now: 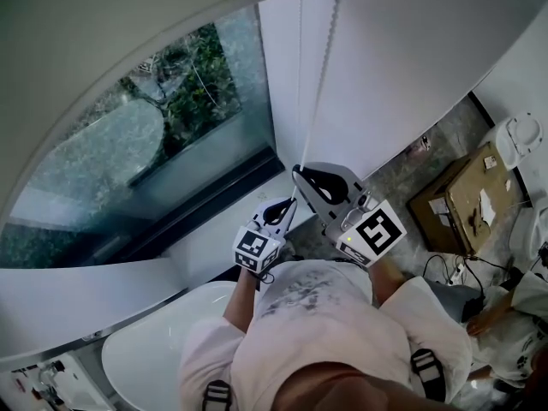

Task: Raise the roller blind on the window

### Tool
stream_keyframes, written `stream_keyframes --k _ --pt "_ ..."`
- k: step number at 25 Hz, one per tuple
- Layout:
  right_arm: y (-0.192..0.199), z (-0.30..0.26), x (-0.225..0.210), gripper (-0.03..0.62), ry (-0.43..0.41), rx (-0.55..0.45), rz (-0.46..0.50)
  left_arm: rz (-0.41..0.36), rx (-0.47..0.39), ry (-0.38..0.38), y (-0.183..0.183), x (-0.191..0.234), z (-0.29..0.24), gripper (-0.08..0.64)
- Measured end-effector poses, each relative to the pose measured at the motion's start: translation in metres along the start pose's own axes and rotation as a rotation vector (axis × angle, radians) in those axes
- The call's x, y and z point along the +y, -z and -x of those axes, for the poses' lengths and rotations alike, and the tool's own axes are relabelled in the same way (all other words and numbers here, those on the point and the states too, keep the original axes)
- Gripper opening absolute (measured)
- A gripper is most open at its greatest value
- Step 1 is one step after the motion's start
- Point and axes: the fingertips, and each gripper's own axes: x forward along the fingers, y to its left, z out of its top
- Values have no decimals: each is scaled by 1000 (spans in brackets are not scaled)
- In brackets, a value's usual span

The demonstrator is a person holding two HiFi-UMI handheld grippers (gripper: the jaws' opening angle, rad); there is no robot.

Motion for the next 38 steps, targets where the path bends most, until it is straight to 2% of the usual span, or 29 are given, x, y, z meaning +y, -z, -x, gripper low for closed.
stream_keyframes --k 9,16,23,27,31,35,38 --pt "34 1 3 62 16 53 6 33 55 10 35 2 -4 7" --pt "77 3 4 63 24 137 5 75 149 31 80 1 -10 8" --pt "91 7 8 63 27 159 -2 102 138 52 94 -5 -6 8" --pt "87 6 8 63 23 149 12 137 114 79 84 -10 2 8" --pt "90 4 9 63 3 147 12 140 51 60 50 -7 15 9" --pt "89 2 12 63 -2 144 16 94 -3 50 4 -5 30 14" --pt "89 2 12 63 1 147 22 55 -34 58 -29 -10 40 55"
